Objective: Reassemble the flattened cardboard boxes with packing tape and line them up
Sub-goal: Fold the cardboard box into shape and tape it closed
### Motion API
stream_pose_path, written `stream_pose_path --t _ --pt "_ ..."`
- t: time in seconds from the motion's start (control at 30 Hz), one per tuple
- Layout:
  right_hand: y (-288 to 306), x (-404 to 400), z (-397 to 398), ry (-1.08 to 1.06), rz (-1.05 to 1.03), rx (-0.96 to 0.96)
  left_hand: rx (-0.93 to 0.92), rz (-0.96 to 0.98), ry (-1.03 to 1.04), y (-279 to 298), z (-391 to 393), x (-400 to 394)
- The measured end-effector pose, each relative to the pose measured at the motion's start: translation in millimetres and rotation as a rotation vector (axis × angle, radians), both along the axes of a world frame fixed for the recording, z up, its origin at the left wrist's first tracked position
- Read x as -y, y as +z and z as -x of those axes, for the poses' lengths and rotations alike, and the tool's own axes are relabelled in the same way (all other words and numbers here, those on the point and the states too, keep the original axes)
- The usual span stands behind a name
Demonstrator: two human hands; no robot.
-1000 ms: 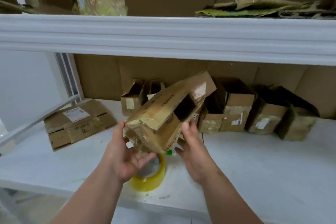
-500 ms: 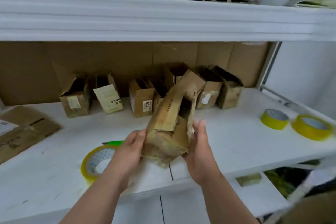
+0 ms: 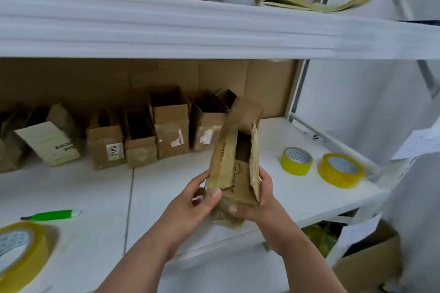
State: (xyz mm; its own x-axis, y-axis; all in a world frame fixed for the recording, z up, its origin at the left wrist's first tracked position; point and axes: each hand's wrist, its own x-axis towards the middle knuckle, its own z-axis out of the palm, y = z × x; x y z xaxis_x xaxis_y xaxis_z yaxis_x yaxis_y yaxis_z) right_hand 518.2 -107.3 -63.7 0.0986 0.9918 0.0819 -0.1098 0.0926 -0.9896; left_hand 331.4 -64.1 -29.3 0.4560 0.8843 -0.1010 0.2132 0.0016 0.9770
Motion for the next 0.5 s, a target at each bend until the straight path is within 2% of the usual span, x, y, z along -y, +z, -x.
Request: stream_pose_path --t 0.2,0.33,0.5 --pt "9 3 -90 -0.046 -0.088 0.035 -0.040 -0.062 -0.066 -5 -91 -9" --pt "14 -8 -128 -0.230 -0.069 0.142 -0.128 -0.176 -0.031 6 -137 -24" --pt "19 -42 -165 -0.278 -0.109 0.093 -0.134 -0.270 -0.052 17 -182 -57"
